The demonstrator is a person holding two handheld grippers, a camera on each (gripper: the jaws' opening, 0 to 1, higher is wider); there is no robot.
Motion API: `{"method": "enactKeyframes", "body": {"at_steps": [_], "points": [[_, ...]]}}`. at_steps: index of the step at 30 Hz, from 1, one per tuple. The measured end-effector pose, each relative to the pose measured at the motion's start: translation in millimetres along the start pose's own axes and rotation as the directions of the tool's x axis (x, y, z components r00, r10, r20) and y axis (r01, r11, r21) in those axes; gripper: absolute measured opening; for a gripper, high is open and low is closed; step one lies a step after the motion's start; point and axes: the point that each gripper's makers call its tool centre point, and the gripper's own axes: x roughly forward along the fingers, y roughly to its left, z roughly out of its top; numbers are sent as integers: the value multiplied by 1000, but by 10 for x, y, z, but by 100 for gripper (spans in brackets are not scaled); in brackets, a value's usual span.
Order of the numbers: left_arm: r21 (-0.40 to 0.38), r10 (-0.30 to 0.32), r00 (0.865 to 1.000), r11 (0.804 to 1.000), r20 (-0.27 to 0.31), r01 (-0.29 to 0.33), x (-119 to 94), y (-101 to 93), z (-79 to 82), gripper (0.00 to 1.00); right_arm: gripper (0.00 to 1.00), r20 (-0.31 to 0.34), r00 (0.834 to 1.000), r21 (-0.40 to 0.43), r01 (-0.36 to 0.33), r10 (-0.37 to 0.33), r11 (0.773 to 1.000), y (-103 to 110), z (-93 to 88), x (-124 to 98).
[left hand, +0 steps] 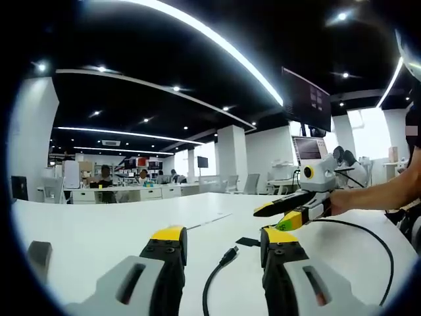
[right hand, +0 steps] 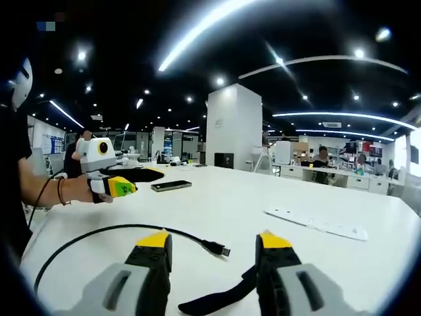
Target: Find the charging cable on the desk, coil it up and secure with Velcro.
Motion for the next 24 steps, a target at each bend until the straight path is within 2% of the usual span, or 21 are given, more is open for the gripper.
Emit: {"method": "enactKeyframes", "body": {"at_steps": [24], "points": [[13, 11, 1000, 1000, -3, -11, -162, 69, -2, 45, 51, -40, 998, -31, -47, 46, 998, 77, 25, 304]]}}
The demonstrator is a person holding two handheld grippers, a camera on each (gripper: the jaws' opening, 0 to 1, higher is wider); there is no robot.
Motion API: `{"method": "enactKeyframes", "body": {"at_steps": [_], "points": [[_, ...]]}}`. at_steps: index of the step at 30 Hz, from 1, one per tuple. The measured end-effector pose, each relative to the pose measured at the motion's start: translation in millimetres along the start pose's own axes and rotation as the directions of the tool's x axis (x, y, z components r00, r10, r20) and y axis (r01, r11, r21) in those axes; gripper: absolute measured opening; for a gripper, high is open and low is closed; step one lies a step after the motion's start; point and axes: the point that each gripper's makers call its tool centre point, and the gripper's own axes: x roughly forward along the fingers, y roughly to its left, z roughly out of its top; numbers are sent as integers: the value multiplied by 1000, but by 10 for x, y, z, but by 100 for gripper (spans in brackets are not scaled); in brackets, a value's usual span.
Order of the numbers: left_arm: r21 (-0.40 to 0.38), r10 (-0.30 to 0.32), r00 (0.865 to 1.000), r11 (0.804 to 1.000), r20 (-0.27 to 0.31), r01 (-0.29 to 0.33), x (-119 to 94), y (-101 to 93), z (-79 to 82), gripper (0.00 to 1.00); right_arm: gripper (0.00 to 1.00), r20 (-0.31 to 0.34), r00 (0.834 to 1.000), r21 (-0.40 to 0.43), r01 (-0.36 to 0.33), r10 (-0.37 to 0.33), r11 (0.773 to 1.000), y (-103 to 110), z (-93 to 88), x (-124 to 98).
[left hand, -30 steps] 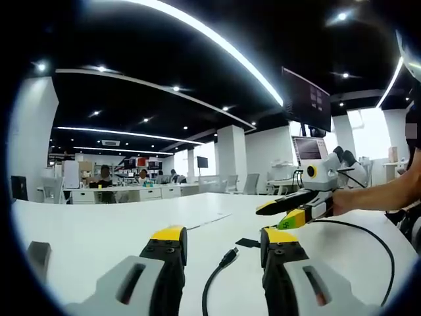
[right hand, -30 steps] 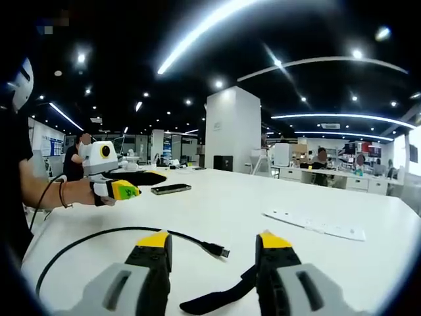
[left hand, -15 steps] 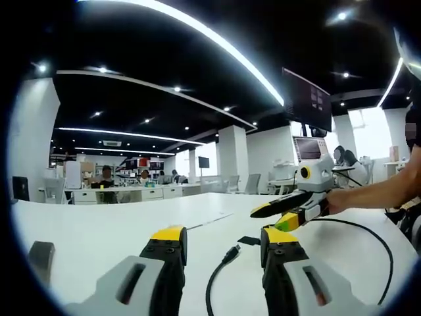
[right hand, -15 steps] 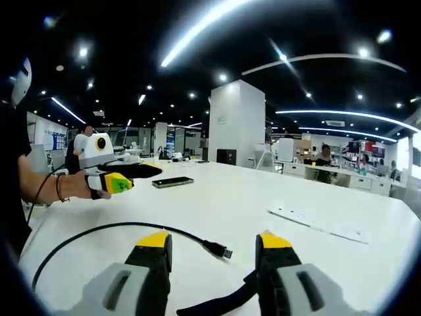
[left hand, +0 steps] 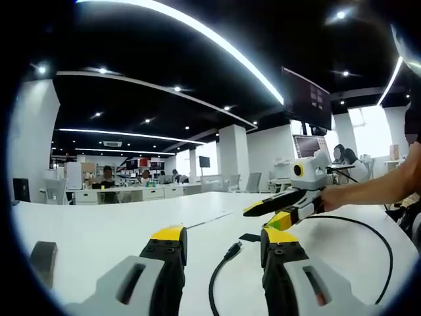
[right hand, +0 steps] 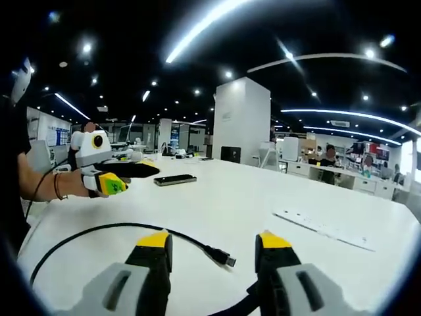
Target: Find the charging cable on the desk, coil it up and secure with Velcro.
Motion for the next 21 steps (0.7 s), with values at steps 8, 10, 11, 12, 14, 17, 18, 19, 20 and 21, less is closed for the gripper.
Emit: {"method": "enactKeyframes", "body": {"at_steps": [8, 10, 11, 12, 14, 17, 18, 19, 20, 21], "points": [[14, -2, 1000, 1000, -10, 2, -4, -3, -33, 45, 51, -14, 1000, -10, -19, 19, 1000, 18, -22, 76], [13, -2, 1000, 1000, -9, 2, -1, -6, -38, 45, 50, -19, 1000, -17, -25, 24, 1000, 26, -26, 98], [11, -2, 1000, 1000, -8, 2, -1, -8, -38, 45, 50, -21, 999, -19, -25, 25, 1000, 25, -27, 104], [10, -2, 1000, 1000, -7, 3, -1, -9, -38, 45, 49, -22, 999, -22, -26, 25, 999, 25, -29, 111], [5, -3, 1000, 1000, -3, 4, -7, -21, -46, 45, 48, -23, 999, -21, -35, 35, 999, 18, -31, 179], [-1, 0, 1000, 1000, 0, 0, -23, -15, -50, 45, 48, -22, 999, -21, -39, 38, 999, 14, -37, 257], [-4, 2, 1000, 1000, 3, -2, -29, -10, -46, 46, 48, -26, 999, -22, -42, 42, 999, 15, -45, 278], [-4, 2, 1000, 1000, 6, -2, -33, -7, -43, 46, 48, -31, 999, -19, -45, 45, 999, 18, -52, 299], [-4, 3, 1000, 1000, 6, -3, -35, -6, -43, 46, 48, -31, 998, -23, -51, 51, 998, 24, -53, 320], [-4, 4, 1000, 1000, 5, -4, -39, -4, -44, 46, 48, -34, 998, -23, -54, 53, 998, 25, -55, 334]]}}
